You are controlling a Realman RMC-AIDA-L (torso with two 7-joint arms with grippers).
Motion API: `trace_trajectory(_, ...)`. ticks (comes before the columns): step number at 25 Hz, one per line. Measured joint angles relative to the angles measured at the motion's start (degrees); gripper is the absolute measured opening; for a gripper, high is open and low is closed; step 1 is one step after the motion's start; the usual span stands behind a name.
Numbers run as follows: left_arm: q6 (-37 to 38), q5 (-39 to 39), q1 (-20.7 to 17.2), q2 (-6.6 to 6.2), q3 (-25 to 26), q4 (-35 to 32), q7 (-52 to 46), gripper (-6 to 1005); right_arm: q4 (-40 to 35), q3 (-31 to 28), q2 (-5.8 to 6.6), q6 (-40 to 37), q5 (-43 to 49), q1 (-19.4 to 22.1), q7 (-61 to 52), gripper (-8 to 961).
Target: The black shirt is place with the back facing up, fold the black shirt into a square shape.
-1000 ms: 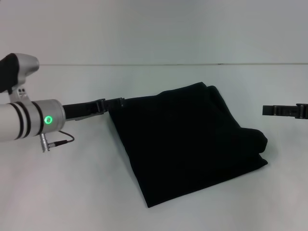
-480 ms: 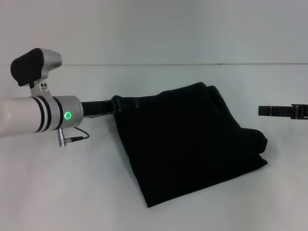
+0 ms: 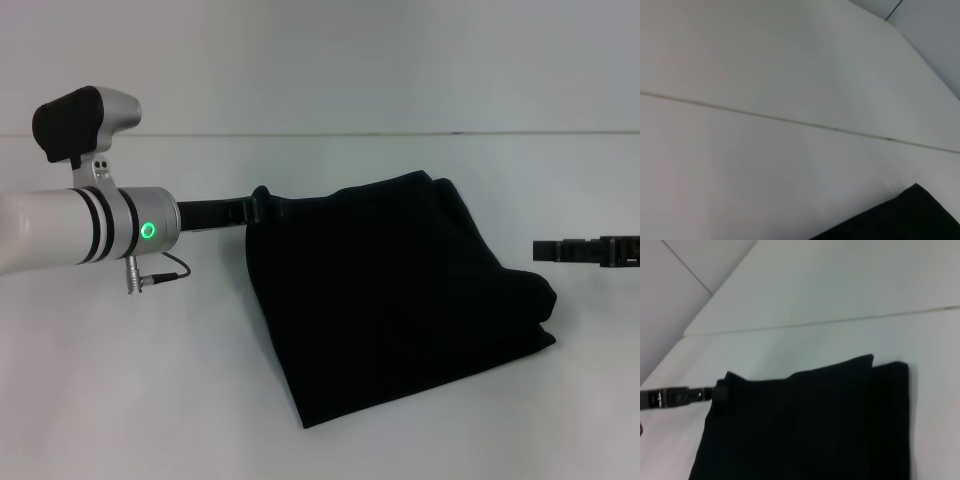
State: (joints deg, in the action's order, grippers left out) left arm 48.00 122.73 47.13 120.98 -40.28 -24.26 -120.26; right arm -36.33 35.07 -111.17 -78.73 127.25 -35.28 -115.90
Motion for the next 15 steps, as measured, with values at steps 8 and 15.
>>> trace_trajectory(8,-0.37,-0.01,0.40,-0.12,-0.15,0.00,-0.28,366,0.83,0.98,-0.05,-0.05,1.71,0.04,0.06,758)
trace_trajectory(15,-0.15,0.38,1.93,-0.88,-0.24,0.31,-0.35,183,0.83,-0.40,-0.21,1.30,1.45,-0.18,0.06,759)
